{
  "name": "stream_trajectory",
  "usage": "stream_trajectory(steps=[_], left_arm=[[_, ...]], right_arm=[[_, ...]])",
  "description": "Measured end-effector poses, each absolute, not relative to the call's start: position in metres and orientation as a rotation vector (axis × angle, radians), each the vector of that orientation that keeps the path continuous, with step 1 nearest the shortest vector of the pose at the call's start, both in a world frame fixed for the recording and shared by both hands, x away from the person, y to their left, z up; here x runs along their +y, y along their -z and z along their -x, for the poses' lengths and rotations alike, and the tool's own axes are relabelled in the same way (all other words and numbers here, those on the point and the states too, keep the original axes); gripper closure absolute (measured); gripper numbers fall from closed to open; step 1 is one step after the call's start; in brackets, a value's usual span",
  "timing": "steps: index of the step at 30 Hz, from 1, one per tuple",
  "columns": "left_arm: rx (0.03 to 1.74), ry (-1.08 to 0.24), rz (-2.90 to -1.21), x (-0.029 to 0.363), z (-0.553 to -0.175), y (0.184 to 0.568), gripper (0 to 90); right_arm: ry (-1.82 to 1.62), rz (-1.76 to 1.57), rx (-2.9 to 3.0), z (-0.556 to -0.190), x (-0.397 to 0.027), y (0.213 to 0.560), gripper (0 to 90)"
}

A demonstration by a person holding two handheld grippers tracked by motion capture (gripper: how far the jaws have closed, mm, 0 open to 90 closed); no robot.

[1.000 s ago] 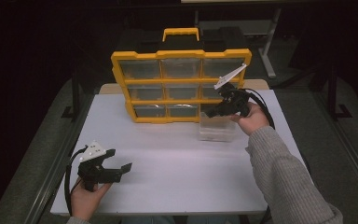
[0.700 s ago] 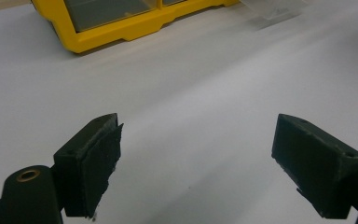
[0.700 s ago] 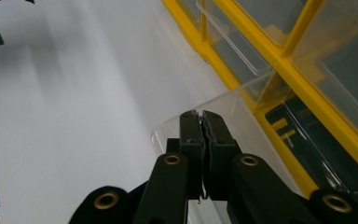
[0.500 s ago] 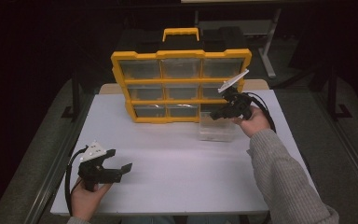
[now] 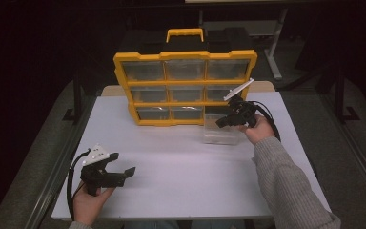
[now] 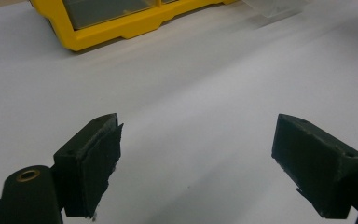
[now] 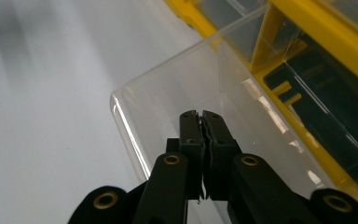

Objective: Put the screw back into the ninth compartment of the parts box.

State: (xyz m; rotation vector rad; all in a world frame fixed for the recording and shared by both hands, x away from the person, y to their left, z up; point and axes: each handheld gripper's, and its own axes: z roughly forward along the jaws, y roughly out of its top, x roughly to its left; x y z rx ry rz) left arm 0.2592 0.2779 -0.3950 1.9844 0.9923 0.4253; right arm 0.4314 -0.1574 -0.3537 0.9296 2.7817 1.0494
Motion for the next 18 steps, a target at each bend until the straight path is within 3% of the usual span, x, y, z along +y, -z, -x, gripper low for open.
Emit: stream_trajectory(steps=[18], left_arm=[[0.993, -0.421, -1.99, 0.2762, -0.2598, 0.3963, 15.1]], right_arm=[[-1.087, -0.98, 2.759, -0.4265, -0.1616, 0.3558, 79.6]])
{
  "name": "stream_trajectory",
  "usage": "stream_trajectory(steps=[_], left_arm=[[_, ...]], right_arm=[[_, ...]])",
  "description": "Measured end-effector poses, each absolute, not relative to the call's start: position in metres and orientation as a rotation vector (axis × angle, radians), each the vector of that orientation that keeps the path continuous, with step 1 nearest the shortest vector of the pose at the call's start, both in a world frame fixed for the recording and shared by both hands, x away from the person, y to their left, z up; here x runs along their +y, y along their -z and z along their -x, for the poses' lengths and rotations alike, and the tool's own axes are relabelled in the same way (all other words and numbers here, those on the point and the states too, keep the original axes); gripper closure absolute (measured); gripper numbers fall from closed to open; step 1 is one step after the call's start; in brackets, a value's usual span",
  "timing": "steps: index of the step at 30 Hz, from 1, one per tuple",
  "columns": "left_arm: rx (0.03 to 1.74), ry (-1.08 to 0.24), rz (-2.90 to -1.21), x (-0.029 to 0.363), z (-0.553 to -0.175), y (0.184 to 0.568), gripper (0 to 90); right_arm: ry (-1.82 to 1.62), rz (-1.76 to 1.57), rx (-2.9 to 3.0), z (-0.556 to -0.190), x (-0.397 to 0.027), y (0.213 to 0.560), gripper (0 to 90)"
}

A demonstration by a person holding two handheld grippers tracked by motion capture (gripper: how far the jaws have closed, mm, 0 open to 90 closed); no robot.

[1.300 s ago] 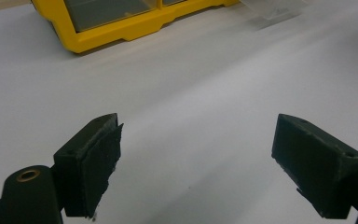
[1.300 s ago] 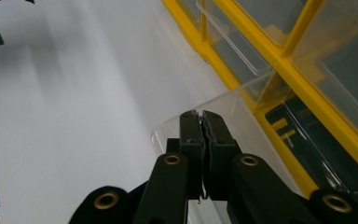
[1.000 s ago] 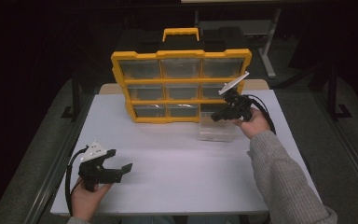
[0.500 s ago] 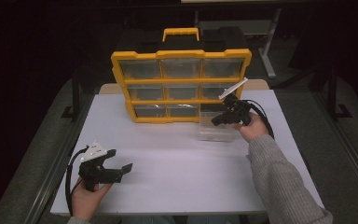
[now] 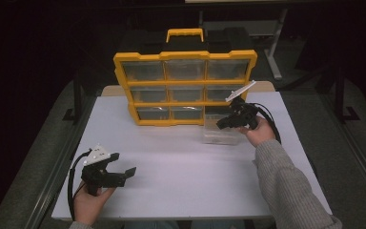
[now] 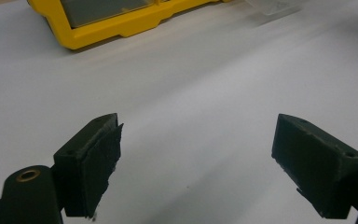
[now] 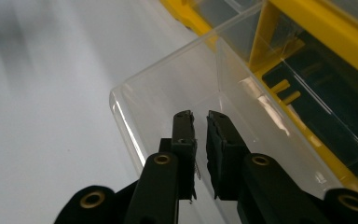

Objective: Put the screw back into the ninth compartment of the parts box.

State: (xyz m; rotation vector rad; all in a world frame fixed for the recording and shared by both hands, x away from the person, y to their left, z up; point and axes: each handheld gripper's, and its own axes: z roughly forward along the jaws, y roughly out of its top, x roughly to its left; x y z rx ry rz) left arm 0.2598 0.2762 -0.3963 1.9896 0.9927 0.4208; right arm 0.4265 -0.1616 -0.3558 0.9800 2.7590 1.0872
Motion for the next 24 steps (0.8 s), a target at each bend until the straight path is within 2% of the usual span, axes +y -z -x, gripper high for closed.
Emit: stream_trajectory(steps=[24], left_arm=[[0.998, -0.418, -1.994, 0.275, -0.261, 0.397, 15.2]], right_arm=[[-1.181, -0.947, 2.652, -0.391, -0.193, 0.326, 52.4]])
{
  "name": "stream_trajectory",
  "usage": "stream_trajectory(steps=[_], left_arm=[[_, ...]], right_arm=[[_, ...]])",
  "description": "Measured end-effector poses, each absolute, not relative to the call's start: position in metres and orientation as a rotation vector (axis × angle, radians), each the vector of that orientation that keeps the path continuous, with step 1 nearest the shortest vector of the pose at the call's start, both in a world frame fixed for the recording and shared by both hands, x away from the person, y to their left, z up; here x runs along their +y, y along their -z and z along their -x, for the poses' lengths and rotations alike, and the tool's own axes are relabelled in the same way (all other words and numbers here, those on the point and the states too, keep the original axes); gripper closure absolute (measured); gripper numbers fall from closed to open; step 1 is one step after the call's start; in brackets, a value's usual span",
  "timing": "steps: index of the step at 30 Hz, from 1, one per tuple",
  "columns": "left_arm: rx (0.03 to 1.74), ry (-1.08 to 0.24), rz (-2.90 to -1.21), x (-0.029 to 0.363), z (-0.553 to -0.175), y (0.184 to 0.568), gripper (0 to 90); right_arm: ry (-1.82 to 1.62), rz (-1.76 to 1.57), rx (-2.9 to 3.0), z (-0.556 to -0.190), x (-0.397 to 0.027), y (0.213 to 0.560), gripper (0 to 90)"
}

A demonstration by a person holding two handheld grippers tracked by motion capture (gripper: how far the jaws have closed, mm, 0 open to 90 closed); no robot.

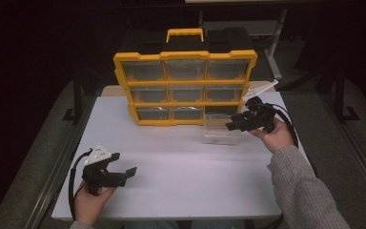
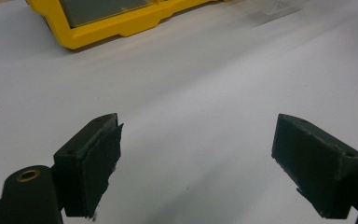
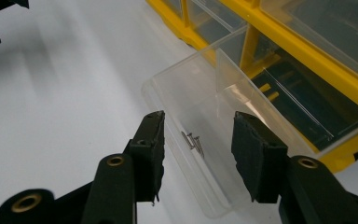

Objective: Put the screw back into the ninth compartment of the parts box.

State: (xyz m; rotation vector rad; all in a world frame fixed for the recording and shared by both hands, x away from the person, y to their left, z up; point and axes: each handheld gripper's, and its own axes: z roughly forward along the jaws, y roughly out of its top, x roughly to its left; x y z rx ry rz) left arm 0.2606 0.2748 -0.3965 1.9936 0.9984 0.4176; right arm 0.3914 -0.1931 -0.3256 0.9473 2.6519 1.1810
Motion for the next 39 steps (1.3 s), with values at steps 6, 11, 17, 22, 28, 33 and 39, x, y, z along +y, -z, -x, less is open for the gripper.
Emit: stream_trajectory(steps=[6, 11, 17, 22, 28, 33, 39], left_arm=[[1.0, -0.418, -1.995, 0.275, -0.261, 0.397, 15.1], [0.993, -0.42, -2.005, 0.274, -0.262, 0.397, 15.1], [0.996, -0.419, -2.001, 0.274, -0.261, 0.397, 15.1], [0.993, -0.416, -2.009, 0.274, -0.262, 0.398, 15.1], [0.987, -0.42, -2.023, 0.274, -0.262, 0.397, 15.1], [0.995, -0.418, -2.003, 0.272, -0.261, 0.398, 15.1], [0.995, -0.411, -2.015, 0.273, -0.261, 0.398, 15.1]], right_arm=[[-1.201, -0.965, 2.625, -0.382, -0.203, 0.329, 47.9], [-1.211, -0.978, 2.606, -0.373, -0.212, 0.333, 45.2], [-1.216, -1.009, 2.584, -0.364, -0.222, 0.336, 40.8], [-1.219, -1.016, 2.576, -0.359, -0.226, 0.341, 38.3], [-1.206, -1.041, 2.562, -0.35, -0.231, 0.35, 34.0], [-1.201, -1.083, 2.538, -0.342, -0.24, 0.364, 28.9], [-1.201, -1.115, 2.519, -0.335, -0.246, 0.376, 26.5]])
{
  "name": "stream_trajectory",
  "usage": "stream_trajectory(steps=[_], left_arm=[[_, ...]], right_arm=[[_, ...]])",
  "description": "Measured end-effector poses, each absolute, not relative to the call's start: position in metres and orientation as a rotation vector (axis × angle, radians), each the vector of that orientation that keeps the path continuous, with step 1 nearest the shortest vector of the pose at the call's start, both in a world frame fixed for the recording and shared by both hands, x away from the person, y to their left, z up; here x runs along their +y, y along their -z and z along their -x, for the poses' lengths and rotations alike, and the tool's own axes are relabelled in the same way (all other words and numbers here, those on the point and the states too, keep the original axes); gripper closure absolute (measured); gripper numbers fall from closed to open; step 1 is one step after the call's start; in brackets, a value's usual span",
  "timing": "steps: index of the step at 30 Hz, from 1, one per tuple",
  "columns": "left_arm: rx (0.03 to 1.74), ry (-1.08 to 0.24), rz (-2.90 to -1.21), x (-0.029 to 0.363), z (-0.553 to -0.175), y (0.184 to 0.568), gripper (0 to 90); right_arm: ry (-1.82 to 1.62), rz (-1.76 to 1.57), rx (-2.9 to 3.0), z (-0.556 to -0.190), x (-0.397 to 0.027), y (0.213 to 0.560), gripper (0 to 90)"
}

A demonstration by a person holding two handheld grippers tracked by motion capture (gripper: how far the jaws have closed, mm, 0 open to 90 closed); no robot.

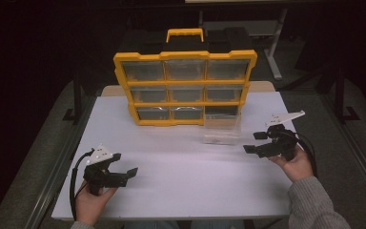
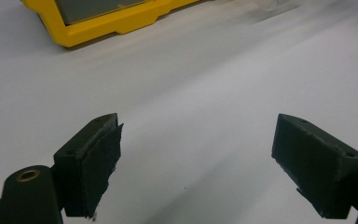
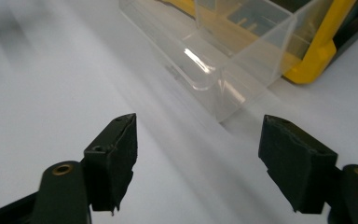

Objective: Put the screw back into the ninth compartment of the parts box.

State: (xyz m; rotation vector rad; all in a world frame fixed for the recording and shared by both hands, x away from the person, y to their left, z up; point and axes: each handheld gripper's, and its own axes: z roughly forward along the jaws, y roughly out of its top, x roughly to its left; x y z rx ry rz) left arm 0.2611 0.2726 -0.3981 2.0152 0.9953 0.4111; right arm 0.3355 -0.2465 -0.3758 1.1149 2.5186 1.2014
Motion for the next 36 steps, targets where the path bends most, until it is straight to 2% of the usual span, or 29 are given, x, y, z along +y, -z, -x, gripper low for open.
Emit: stream_trajectory(steps=[8, 21, 36], left_arm=[[0.989, -0.412, -2.026, 0.273, -0.262, 0.398, 15.1], [0.988, -0.41, -2.017, 0.273, -0.261, 0.4, 15.1], [0.939, -0.402, -2.089, 0.272, -0.265, 0.406, 15.5]], right_arm=[[-1.199, -1.137, 2.489, -0.328, -0.254, 0.388, 21.8], [-1.21, -1.214, 2.441, -0.31, -0.274, 0.409, 19.7], [-1.227, -1.199, 2.391, -0.294, -0.278, 0.426, 18.2]])
